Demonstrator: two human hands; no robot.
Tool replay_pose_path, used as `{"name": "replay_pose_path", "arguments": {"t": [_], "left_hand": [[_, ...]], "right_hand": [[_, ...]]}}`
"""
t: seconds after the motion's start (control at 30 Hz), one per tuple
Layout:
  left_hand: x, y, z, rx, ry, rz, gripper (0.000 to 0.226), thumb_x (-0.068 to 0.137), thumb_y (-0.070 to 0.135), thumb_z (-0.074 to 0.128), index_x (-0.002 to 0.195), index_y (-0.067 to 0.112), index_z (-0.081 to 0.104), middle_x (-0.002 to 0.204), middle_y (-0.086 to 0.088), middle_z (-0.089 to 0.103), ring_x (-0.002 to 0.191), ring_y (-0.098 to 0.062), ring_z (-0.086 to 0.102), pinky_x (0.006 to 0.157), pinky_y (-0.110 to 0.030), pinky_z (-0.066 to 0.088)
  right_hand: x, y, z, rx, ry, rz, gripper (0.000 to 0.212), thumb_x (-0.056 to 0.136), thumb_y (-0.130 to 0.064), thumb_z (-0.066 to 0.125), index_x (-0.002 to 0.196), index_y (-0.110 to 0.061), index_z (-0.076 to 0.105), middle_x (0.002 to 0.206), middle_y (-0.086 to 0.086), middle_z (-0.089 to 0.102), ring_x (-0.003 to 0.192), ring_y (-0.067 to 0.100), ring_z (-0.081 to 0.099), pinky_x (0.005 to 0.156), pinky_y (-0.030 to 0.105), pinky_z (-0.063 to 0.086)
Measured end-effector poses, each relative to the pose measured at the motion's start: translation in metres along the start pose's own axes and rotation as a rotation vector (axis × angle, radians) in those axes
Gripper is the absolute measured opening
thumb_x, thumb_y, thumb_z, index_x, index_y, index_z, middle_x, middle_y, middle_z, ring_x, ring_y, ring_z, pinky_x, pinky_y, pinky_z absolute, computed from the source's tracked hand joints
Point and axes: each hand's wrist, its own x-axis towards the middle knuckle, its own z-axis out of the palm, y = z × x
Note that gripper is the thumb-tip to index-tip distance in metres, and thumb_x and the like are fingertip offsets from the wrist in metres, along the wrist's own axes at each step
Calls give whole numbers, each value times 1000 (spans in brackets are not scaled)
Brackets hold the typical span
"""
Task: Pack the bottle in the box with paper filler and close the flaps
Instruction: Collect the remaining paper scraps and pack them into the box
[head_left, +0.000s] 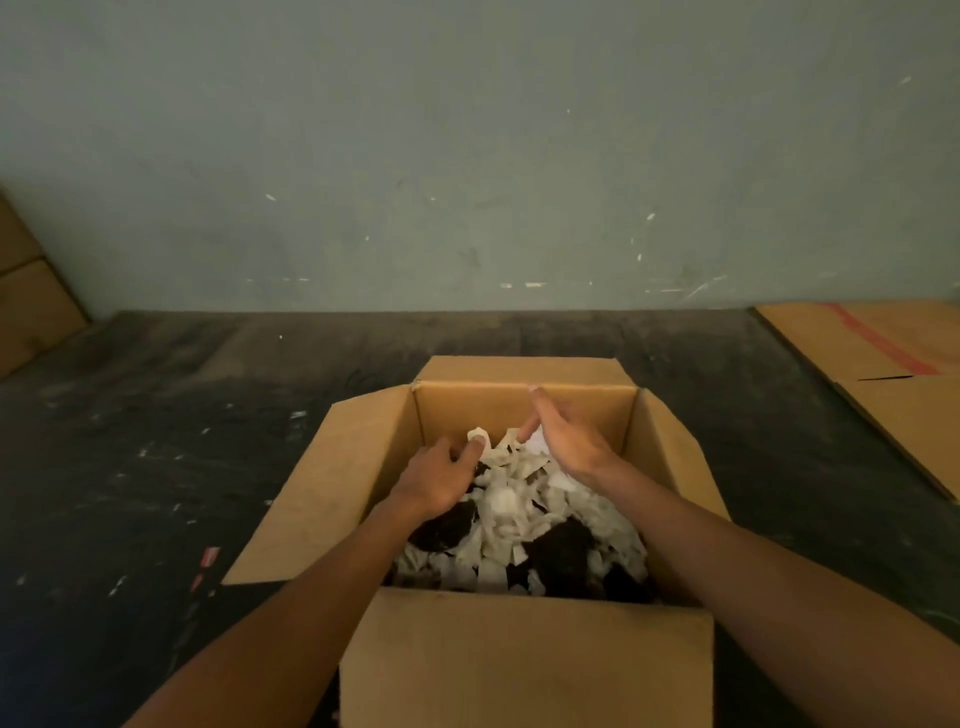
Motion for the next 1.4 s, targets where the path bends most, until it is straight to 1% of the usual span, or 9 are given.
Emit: {"name": "replay_pose_path", "arguments": {"t": [0.17,0.27,0.37,0.47,0.67,0.8,0.9,1.0,1.4], "left_hand": [[-1,-12,1,121,-39,-41,63,89,66,21,123,26,56,132,-10,56,123,-35,49,108,-54,34],[-2,-19,2,167,-87,-8,49,93,59,29,128,33,53,144,-7,44,134,-36,37,112,-56,28],[-3,-24,3,211,-141,46,51,95,57,37,138,32,46,152,-5,36,140,-34,33,114,-54,28],[-3,-23,2,237,-182,90,50,97,55,39,138,28,48,150,-5,40,137,-30,38,114,-50,30],[-1,-20,-2,281,-217,155,47,97,53,44,136,27,49,143,-6,44,127,-26,46,109,-45,38],[4,-26,-2,359,-332,138,84,83,71,50,153,37,20,164,-3,13,148,-38,15,119,-53,21],[3,-24,2,472,-515,124,104,80,75,55,155,38,-7,165,-1,-15,151,-36,-10,122,-52,5],[9,-24,9,542,-605,129,122,71,78,62,150,39,-23,162,1,-25,151,-34,-8,121,-53,9],[40,-65,64,695,-620,310,105,84,65,59,157,25,-4,166,-6,-9,151,-33,10,121,-48,19]], "right_hand": [[7,11,1,90,-192,-12,79,101,-58,11,85,-18,77,145,0,51,139,18,37,115,41,19],[3,11,0,-40,-88,-144,67,105,-49,20,91,-14,75,125,-6,58,119,8,48,98,30,32],[3,13,-1,-115,21,-251,52,104,-46,32,90,-14,70,91,-5,70,80,11,67,77,37,54],[7,17,3,-104,107,-248,45,102,-46,42,79,-14,65,58,-12,58,53,8,59,67,32,51],[10,19,5,39,180,-133,67,92,-72,28,69,-24,69,66,-19,66,80,10,61,92,44,48],[14,13,7,-66,96,-134,57,93,-71,18,118,-41,59,133,-7,52,134,19,39,116,56,19],[16,30,15,-526,-161,-74,57,97,-66,11,152,-51,9,164,-1,10,150,30,3,114,64,4],[7,63,39,-816,-426,-24,58,99,-61,10,151,-50,-13,162,-6,-28,149,27,-24,114,67,-7],[8,104,83,-803,-525,14,62,102,-53,10,149,-37,-27,154,1,-42,146,24,-30,119,57,-4]]}}
